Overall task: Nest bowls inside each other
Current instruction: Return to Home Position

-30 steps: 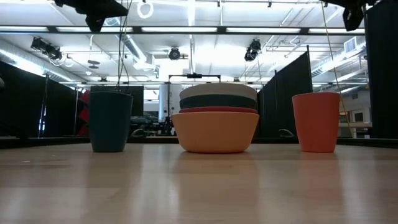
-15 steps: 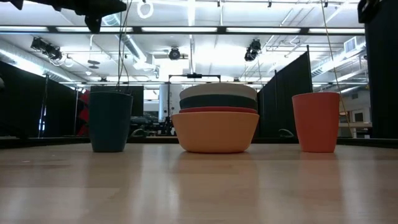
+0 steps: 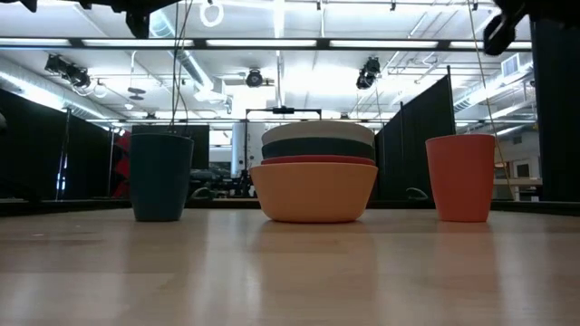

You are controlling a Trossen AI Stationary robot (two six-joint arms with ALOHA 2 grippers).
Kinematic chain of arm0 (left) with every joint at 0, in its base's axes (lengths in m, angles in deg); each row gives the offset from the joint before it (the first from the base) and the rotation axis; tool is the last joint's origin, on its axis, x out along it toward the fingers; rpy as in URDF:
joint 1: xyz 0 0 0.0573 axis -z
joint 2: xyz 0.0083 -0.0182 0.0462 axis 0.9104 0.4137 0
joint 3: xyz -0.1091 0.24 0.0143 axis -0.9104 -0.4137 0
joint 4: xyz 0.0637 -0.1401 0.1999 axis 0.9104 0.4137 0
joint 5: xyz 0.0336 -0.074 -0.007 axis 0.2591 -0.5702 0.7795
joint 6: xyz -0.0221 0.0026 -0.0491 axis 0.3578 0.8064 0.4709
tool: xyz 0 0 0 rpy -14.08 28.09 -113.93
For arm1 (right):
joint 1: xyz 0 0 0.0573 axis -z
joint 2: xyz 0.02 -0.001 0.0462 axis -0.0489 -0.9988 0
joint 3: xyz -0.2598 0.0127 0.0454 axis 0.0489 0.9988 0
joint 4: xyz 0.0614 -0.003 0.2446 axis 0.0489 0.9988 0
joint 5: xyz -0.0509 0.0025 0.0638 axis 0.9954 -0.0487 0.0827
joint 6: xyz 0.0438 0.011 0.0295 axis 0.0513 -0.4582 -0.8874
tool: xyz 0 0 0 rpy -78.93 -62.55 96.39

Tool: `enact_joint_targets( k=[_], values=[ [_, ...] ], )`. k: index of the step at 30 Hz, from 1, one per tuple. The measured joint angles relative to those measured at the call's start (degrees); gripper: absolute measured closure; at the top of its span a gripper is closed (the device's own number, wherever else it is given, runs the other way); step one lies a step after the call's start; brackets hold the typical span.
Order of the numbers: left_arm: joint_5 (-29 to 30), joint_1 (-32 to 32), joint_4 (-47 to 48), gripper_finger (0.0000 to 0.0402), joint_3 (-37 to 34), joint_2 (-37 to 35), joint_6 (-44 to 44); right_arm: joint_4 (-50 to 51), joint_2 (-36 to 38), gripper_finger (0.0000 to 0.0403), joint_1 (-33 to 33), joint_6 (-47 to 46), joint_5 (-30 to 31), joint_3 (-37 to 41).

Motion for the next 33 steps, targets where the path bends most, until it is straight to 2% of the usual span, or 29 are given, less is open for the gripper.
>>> enact_joint_targets(
  k=[6, 11, 27, 33],
  values=[
    [-0.54, 0.0, -1.35, 0.0402, 0.02, 0.17, -0.03, -6.77, -3.21, 0.0403, -2.16, -0.31, -0.49, 1.8],
    [-2.14, 0.0, -1.47, 0.0402, 0.02, 0.53, -0.49, -7.49, -6.73, 0.0403, -5.64, -0.23, 0.46, 1.8],
    [-6.35, 0.02, -2.37, 0.0402, 0.02, 2.6, -3.43, -4.7, -8.95, 0.0403, -19.3, 8.42, 10.8, 1.74],
    [-8.86, 0.02, -3.77, 0.0402, -1.01, 2.46, -5.5, 1.8, -4.09, 0.0403, -19.56, 10.31, 13.13, 1.74]
  ],
)
